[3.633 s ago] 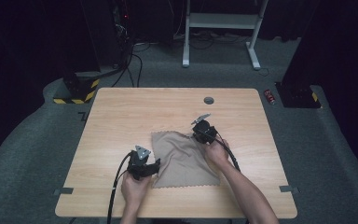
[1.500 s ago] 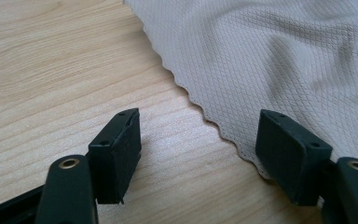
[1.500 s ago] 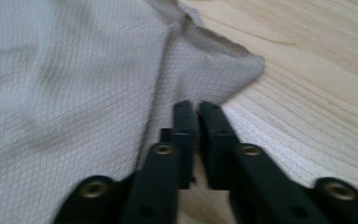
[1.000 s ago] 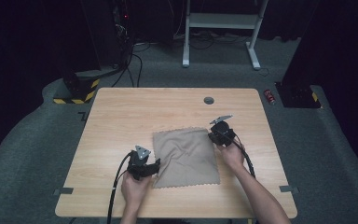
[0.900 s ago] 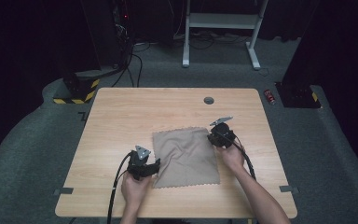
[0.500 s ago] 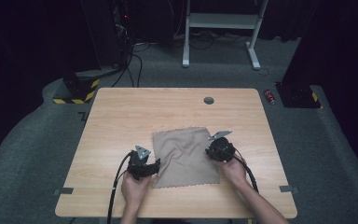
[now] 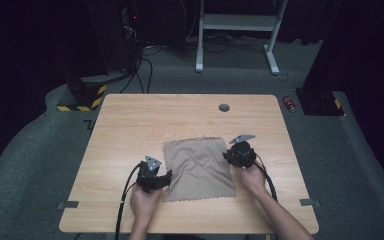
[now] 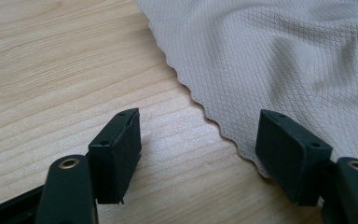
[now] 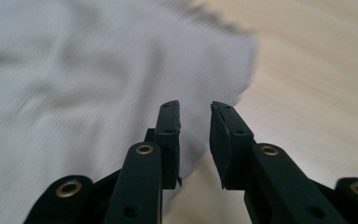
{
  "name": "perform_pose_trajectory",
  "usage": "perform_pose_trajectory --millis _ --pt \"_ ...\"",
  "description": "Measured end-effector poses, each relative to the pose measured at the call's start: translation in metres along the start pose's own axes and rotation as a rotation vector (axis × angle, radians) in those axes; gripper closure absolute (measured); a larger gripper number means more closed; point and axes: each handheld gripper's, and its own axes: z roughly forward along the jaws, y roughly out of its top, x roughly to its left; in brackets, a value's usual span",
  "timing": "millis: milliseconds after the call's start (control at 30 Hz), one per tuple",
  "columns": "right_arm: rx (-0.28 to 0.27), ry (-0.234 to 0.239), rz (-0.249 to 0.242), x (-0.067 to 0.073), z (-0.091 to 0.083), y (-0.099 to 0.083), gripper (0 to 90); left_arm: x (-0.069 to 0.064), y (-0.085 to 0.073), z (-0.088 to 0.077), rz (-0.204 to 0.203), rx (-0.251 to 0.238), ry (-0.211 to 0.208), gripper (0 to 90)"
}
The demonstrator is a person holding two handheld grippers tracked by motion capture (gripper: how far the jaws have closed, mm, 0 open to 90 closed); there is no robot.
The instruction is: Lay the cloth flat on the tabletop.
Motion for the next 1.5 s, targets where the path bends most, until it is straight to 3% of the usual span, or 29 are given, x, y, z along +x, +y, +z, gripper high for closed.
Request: perform_pose_trajectory --millis 167,233,300,367,467,600,800,900,933,1033,1067,1100,1200,1267,1333,1433,1500 --pt "-0.032 -0.039 0.084 -0.020 0.023 0.023 61.9 0.000 0.000 0.000 0.000 -0.001 -0.001 31.3" --pt "-0.037 -0.047 0.082 -0.020 0.026 0.024 62.2 0.000 0.000 0.000 0.000 -0.001 -0.001 31.3" --pt "0.009 -0.065 0.084 -0.022 0.036 0.029 63.0 0.000 0.000 0.000 0.000 0.000 -0.001 31.3" --pt "0.031 -0.090 0.086 -0.022 0.044 0.031 66.7 0.000 0.000 0.000 0.000 0.000 -0.001 31.2" --pt "0.034 -0.088 0.093 -0.023 0.047 0.030 76.3 0.000 0.000 0.000 0.000 0.000 -0.001 31.2" --pt "0.054 -0.082 0.040 -0.017 0.047 0.032 88.1 0.000 0.000 0.000 -0.001 -0.001 -0.001 31.2" --pt "0.040 -0.044 0.052 -0.017 0.043 0.032 89.1 0.000 0.000 0.000 0.000 0.000 0.000 31.2" --pt "-0.001 -0.019 0.030 -0.012 0.034 0.037 89.2 0.000 0.000 0.000 0.000 -0.001 0.000 31.2" --pt "-0.029 -0.003 0.002 -0.004 0.027 0.040 89.3 0.000 0.000 0.000 0.000 0.000 0.000 31.2" --pt "-0.042 0.013 -0.037 0.005 0.023 0.042 89.3 0.000 0.000 0.000 0.000 0.000 0.000 31.2" --pt "-0.041 0.021 -0.080 0.016 0.022 0.043 89.3 0.000 0.000 0.000 0.000 0.000 0.000 31.2" --pt "-0.041 0.021 -0.080 0.016 0.022 0.043 89.3 0.000 0.000 0.000 0.000 0.000 0.000 31.2" --pt "-0.008 0.058 -0.150 0.033 0.024 0.042 89.1 0.000 0.000 0.000 0.001 0.000 0.000 31.2" --pt "0.006 0.052 -0.199 0.040 0.026 0.041 89.1 0.000 0.000 0.000 0.001 0.000 0.000 31.2" --pt "0.013 0.060 -0.200 0.042 0.026 0.041 88.6 0.000 0.000 0.000 0.000 0.000 0.000 31.2" --pt "0.033 0.111 -0.192 0.038 0.025 0.040 83.0 0.000 0.000 0.000 0.000 0.000 -0.001 31.2" --pt "0.019 0.107 -0.192 0.036 0.021 0.039 81.6 0.000 0.000 0.000 0.000 0.000 -0.001 31.2"
